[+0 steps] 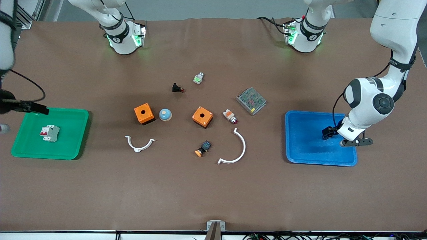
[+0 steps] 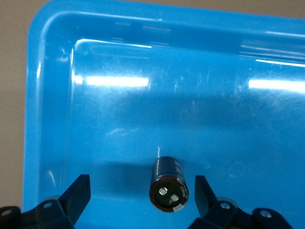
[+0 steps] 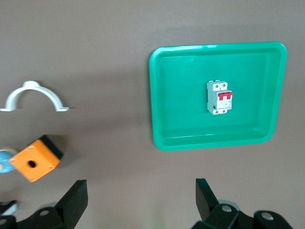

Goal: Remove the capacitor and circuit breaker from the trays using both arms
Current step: 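Grasp the black capacitor with the left gripper while the right gripper grasps the breaker, then carry the capacitor beside the white arc while the right gripper lifts the breaker, then lower the capacitor onto the table and open the left gripper, then retract the left gripper while the right gripper carries the breaker beside the orange cube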

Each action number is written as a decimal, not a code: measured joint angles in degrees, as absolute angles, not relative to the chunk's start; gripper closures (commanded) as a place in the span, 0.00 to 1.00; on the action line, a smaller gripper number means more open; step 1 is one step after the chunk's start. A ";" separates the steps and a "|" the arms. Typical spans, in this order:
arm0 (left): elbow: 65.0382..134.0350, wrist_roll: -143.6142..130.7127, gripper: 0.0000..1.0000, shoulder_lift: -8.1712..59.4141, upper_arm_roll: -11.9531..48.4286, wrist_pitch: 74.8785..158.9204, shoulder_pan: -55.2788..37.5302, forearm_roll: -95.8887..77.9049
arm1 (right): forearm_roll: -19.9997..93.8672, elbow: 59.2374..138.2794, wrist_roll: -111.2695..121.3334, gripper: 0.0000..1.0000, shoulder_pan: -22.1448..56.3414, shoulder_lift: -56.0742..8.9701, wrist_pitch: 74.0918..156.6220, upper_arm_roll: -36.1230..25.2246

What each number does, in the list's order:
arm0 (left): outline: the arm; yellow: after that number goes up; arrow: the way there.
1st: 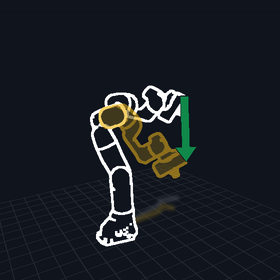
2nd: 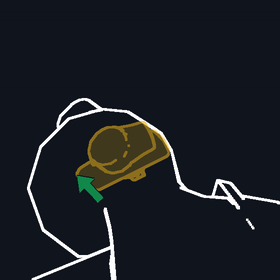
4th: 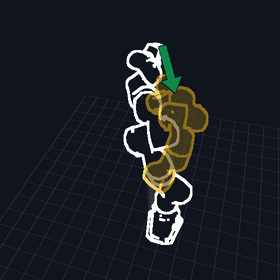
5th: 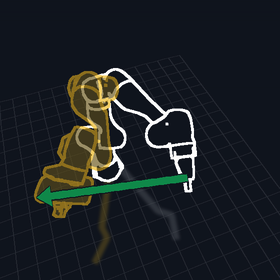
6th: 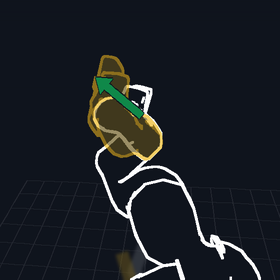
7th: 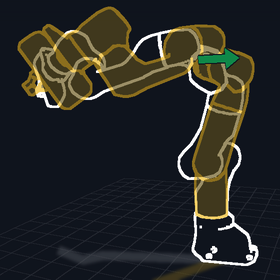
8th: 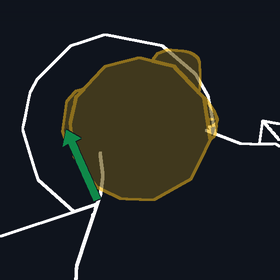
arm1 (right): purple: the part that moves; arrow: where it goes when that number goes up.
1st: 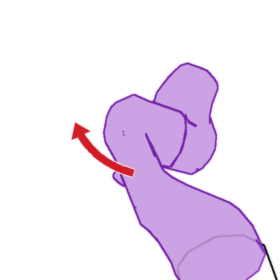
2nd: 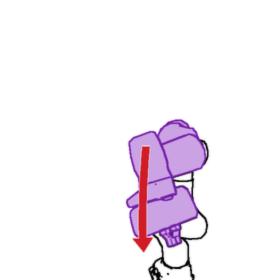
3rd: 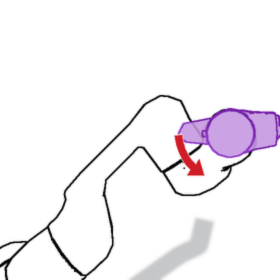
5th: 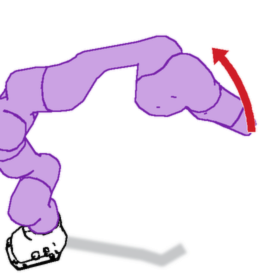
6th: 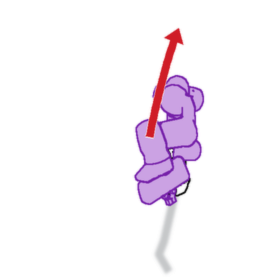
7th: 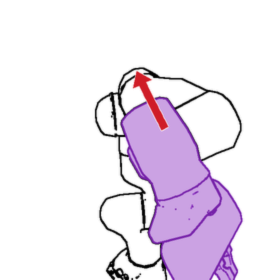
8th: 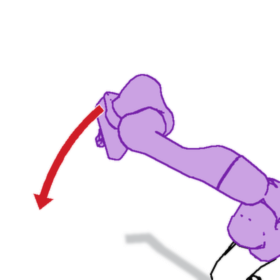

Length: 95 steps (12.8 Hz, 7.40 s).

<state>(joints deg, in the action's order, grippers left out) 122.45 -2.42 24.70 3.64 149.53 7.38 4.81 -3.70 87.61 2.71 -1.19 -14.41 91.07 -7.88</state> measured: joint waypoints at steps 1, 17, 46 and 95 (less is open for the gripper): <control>122.43 -2.42 0.19 24.89 3.75 149.59 7.33 4.82 | -3.73 87.05 2.70 0.00 -1.06 -15.21 91.05 -7.86; 119.11 -2.47 1.00 20.35 7.69 142.59 7.21 4.82 | 1.49 87.01 21.10 0.00 -17.18 -31.07 106.68 -8.73; 80.70 -60.81 0.90 49.37 17.21 137.18 -25.58 19.39 | 4.05 96.14 27.01 0.80 -20.60 -35.73 122.36 -8.66; 84.96 -6.76 0.00 0.07 4.12 84.84 -1.74 0.13 | 19.45 94.87 -29.97 0.00 32.96 -35.10 118.80 -7.80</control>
<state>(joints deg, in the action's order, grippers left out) 84.96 -6.76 0.07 4.12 84.84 -1.74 0.13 19.45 94.87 -29.97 32.96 -35.10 118.80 -7.80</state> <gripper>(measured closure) 0.000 0.295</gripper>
